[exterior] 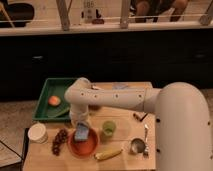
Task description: Wipe red bowl with sponge
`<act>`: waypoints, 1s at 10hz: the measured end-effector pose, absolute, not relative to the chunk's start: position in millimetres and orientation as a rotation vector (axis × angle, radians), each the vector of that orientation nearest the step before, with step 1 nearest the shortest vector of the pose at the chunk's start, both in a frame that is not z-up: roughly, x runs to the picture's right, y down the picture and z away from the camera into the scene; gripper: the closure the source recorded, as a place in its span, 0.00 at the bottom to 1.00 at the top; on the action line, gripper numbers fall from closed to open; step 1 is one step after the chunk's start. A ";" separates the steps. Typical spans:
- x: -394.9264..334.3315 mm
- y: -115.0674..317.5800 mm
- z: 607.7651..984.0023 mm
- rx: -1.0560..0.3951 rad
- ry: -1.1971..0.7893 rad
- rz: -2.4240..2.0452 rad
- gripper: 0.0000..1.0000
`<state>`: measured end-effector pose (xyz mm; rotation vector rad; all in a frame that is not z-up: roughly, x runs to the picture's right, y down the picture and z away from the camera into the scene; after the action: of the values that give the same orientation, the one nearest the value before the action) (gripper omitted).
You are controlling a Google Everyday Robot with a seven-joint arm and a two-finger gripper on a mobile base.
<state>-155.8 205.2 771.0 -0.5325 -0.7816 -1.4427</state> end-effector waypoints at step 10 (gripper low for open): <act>-129.3 243.7 714.2 -0.481 -0.723 -1.492 1.00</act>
<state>-129.3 243.7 714.2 -0.4806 -0.7231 -1.4916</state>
